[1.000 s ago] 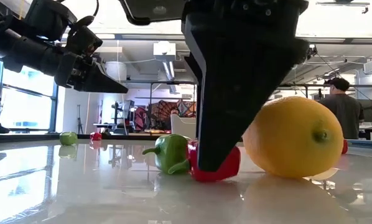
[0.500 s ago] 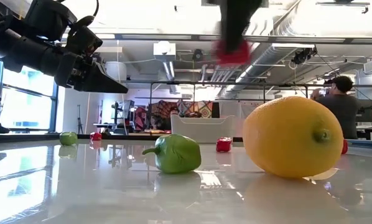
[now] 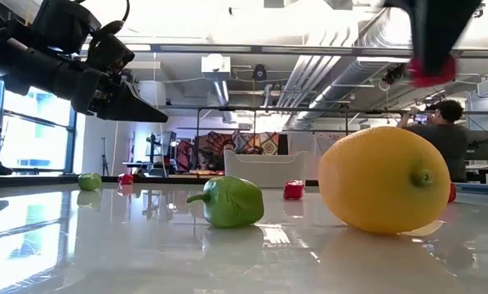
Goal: Sort produce into baskets
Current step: Put the red chili pepper into the white bin
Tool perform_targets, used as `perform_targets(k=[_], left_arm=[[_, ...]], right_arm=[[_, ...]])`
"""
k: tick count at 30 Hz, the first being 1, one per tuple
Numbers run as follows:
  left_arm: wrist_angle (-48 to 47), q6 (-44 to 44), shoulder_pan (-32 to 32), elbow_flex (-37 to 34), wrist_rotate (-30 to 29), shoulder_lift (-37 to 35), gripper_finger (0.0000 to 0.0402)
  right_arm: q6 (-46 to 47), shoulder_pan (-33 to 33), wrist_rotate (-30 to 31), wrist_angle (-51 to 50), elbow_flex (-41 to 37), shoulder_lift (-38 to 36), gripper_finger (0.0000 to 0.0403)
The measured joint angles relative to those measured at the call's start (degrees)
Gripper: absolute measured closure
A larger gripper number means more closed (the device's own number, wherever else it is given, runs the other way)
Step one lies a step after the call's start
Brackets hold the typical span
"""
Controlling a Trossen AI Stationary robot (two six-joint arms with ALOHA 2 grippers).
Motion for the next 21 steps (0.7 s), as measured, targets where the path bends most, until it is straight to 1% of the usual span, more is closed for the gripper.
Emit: perform_targets(k=[6, 10, 14, 18, 21], left_arm=[[0.00, -0.51, 0.00, 0.00, 0.00, 0.00, 0.0402], [-0.01, -1.02, 0.00, 0.00, 0.00, 0.01, 0.0402], [-0.02, -0.95, 0.00, 0.00, 0.00, -0.01, 0.0401], [-0.02, -0.43, 0.02, 0.00, -0.02, 0.02, 0.0402], [-0.02, -0.41, 0.02, 0.00, -0.09, 0.00, 0.0401]], right_arm=[[12.29, 2.14, -3.71, 10.01, -20.11, -14.36, 0.0376], [21.34, 4.18, -5.76, 15.11, -29.57, -21.33, 0.0374], [27.85, 7.37, -6.53, 16.88, -33.99, -25.81, 0.0374], [34.13, 10.74, -5.62, 15.85, -34.46, -28.55, 0.0374], [40.23, 13.22, -5.99, 13.31, -34.46, -29.05, 0.0373]])
